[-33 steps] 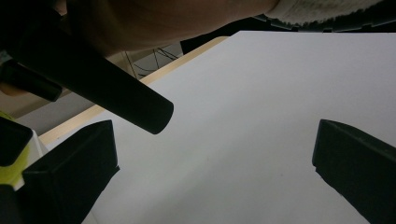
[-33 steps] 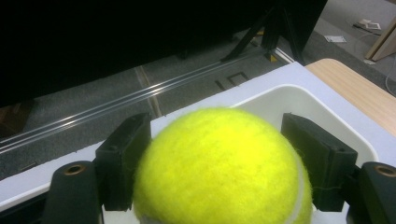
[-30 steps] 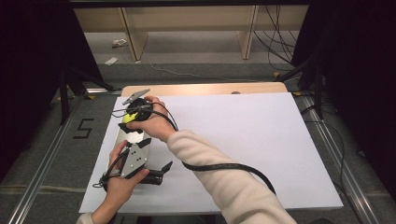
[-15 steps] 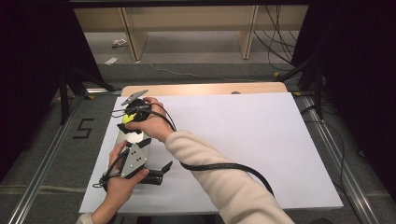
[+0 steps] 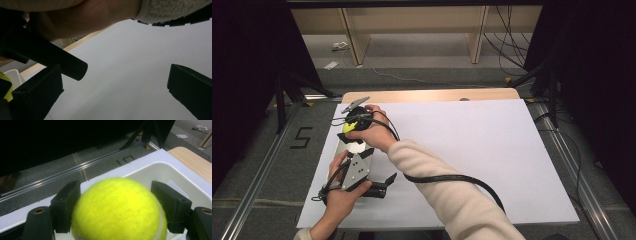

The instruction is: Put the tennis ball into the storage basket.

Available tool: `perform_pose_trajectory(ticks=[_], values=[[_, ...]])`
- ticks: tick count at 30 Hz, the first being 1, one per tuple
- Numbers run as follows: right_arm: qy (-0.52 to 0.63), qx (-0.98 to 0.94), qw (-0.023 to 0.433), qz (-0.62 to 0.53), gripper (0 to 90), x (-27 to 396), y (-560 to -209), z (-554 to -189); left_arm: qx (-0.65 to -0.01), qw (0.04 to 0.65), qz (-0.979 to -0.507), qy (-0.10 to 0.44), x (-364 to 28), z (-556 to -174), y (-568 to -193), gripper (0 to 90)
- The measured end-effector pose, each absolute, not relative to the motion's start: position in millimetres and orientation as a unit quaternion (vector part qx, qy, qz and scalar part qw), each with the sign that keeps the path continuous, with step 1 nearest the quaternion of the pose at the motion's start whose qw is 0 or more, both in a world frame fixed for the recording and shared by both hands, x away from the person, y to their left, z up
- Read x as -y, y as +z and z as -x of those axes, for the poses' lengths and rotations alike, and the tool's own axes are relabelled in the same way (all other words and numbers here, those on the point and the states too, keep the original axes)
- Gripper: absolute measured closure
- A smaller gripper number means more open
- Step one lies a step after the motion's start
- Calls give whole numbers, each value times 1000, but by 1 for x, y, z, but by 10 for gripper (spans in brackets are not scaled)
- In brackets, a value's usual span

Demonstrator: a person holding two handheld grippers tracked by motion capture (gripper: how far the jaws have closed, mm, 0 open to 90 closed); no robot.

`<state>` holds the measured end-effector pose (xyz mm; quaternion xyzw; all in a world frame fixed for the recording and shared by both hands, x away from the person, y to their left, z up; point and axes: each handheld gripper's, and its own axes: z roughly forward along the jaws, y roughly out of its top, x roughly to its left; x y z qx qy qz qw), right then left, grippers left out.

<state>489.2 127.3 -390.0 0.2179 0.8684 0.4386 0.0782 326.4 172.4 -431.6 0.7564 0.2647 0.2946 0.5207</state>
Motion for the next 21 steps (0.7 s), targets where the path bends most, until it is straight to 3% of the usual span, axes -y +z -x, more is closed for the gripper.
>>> perform_pose_trajectory(ticks=[21], values=[[430,-873,75,-218,266,-131,-397,-489,-263,521,-757,296,-173,-327,-431,0]])
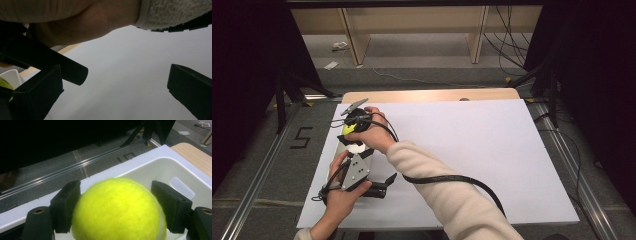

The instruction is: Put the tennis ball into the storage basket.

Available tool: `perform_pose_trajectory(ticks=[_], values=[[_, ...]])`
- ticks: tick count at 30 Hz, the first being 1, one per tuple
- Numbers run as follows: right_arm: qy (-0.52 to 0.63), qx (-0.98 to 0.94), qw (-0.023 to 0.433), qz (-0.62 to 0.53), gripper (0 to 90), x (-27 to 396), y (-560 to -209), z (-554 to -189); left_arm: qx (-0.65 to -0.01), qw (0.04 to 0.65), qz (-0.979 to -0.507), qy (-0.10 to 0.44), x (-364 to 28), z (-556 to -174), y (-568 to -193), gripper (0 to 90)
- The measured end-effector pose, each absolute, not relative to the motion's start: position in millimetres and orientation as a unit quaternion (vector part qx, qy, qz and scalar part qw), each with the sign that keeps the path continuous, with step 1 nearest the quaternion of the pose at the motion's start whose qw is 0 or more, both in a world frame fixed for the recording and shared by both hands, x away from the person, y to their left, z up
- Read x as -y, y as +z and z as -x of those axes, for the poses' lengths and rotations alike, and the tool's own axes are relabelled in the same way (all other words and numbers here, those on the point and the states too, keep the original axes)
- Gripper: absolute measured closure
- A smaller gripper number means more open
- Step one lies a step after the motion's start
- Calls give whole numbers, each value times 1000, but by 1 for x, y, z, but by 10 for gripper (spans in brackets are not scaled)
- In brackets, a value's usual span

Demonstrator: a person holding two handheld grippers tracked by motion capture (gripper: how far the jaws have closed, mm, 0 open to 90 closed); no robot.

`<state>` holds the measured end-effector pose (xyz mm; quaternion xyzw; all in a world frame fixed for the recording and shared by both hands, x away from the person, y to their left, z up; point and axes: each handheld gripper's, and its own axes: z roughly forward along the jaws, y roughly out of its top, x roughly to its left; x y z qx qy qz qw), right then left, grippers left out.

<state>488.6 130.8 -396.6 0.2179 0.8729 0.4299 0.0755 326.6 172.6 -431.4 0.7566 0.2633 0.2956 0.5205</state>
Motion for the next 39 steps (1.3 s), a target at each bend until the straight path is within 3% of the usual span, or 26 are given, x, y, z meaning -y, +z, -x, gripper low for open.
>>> perform_pose_trajectory(ticks=[5,13,39], values=[[433,-871,75,-219,262,-131,-397,-489,-264,521,-757,294,-173,-327,-432,0],[428,-875,70,-216,182,-127,-394,-490,-263,521,-757,294,-172,-327,-431,0],[445,-855,99,-246,183,-61,-371,-489,-266,522,-754,297,-174,-327,-431,0]])
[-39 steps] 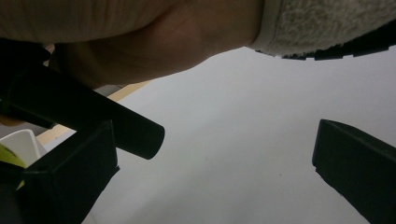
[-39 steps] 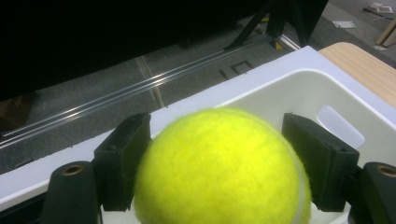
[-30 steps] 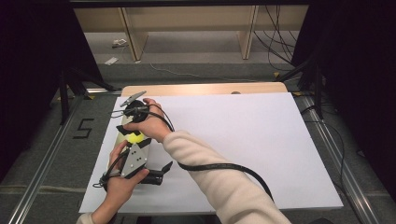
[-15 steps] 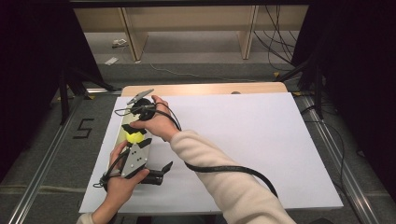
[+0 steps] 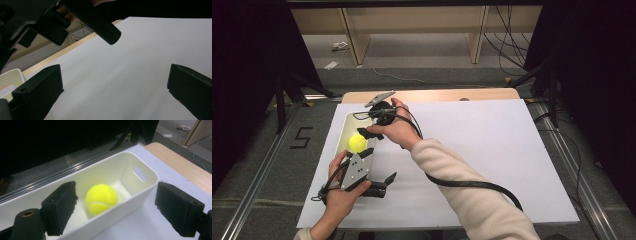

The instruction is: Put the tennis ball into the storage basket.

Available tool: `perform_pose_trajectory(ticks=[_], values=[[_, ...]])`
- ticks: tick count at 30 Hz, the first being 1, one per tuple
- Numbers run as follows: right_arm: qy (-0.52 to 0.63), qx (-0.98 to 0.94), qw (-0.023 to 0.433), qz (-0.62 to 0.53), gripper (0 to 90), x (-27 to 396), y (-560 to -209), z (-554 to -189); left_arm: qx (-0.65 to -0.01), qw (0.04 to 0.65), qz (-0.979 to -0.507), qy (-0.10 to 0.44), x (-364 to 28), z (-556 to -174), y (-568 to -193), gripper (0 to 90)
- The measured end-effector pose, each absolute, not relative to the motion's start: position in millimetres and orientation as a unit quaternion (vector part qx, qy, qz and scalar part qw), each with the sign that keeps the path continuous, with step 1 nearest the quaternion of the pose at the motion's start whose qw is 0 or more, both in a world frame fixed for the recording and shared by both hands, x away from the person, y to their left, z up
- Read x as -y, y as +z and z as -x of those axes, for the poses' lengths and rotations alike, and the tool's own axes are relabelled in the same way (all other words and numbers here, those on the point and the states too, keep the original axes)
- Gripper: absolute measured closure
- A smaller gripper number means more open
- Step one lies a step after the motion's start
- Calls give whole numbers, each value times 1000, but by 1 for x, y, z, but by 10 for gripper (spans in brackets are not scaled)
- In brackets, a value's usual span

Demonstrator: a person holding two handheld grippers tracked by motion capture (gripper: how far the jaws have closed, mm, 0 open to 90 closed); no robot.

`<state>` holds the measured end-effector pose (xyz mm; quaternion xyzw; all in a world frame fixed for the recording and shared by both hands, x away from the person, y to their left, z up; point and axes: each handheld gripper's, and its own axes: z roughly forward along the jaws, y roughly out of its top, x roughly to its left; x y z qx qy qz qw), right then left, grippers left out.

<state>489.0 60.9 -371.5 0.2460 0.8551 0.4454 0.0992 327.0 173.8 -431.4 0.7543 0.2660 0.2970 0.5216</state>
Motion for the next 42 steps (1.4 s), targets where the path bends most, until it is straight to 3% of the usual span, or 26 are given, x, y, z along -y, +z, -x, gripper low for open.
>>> perform_pose_trajectory(ticks=[42], values=[[451,-836,130,-285,192,39,-375,-469,-272,522,-749,304,-176,-327,-430,0]])
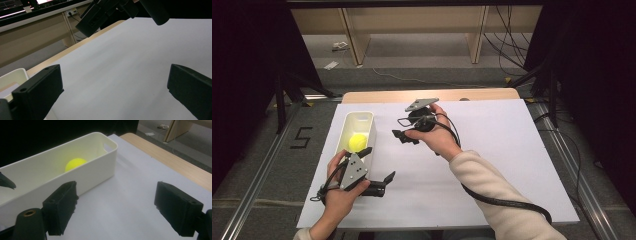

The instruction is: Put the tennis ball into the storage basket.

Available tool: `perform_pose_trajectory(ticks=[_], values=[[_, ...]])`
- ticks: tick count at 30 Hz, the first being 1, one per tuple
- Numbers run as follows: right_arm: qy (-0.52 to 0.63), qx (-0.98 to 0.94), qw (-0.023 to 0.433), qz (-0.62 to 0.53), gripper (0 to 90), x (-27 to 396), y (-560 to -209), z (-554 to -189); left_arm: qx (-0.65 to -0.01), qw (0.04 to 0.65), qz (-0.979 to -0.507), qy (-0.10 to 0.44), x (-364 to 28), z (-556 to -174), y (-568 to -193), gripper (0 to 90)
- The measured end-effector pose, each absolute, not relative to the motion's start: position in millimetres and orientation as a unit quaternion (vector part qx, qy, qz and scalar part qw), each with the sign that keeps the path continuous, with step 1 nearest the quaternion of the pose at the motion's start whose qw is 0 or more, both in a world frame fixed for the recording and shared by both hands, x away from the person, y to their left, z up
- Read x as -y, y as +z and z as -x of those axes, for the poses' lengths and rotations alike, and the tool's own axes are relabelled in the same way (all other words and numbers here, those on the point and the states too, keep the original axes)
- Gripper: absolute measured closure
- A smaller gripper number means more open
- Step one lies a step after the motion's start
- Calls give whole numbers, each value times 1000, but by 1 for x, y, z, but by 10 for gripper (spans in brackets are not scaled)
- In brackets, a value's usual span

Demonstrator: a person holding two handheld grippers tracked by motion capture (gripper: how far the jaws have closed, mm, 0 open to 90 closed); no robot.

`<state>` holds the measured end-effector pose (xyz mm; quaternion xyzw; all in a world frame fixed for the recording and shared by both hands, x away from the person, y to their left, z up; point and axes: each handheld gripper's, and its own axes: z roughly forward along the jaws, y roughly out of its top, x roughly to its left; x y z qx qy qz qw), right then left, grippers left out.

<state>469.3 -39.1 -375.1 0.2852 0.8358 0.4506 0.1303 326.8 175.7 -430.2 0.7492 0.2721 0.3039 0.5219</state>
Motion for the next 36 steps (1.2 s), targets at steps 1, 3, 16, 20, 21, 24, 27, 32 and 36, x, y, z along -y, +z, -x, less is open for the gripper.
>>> perform_pose_trajectory(ticks=[1,3,16,20,21,24,27,32,36], values=[[451,-835,131,-286,193,41,-375,-469,-272,522,-749,304,-176,-327,-430,0],[451,-834,137,-286,194,45,-377,-467,-273,522,-749,303,-176,-327,-430,0],[448,-831,142,-297,193,69,-381,-461,-273,522,-749,304,-176,-327,-430,0],[449,-829,145,-299,194,77,-382,-458,-273,521,-749,304,-176,-327,-430,0],[449,-829,144,-300,194,79,-382,-457,-273,521,-749,304,-176,-327,-430,0],[448,-828,145,-305,194,85,-383,-455,-274,521,-749,304,-175,-327,-430,0],[448,-827,148,-306,194,92,-385,-454,-274,521,-749,304,-175,-327,-431,0],[444,-827,148,-312,194,103,-388,-452,-274,522,-749,304,-176,-327,-431,0],[439,-826,153,-318,194,113,-391,-451,-274,520,-749,304,-176,-327,-431,0]])
